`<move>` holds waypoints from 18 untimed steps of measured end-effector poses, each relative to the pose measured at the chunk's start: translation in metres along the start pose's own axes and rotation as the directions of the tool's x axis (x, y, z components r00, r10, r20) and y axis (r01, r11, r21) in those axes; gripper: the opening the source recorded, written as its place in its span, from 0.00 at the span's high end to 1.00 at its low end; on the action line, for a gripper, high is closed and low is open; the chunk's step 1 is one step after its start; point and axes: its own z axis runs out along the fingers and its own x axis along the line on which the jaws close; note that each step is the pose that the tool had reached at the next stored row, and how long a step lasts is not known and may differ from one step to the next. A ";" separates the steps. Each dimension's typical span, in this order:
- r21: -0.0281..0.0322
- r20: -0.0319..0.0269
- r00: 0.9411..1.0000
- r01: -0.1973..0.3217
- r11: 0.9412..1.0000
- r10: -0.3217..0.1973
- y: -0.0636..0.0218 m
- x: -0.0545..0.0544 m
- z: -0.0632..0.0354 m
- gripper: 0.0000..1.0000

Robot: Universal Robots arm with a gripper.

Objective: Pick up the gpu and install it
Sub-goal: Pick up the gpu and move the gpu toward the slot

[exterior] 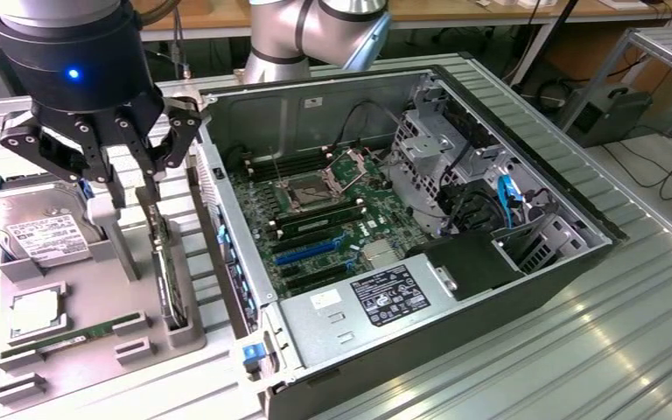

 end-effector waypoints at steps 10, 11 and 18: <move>0.022 0.003 1.000 -0.001 1.000 0.001 -0.0004 0.000 0.0099 0.64; 0.023 0.004 1.000 -0.001 1.000 0.001 -0.0004 0.000 0.0110 0.64; 0.023 0.016 1.000 -0.002 1.000 0.001 -0.0008 0.001 0.0221 0.64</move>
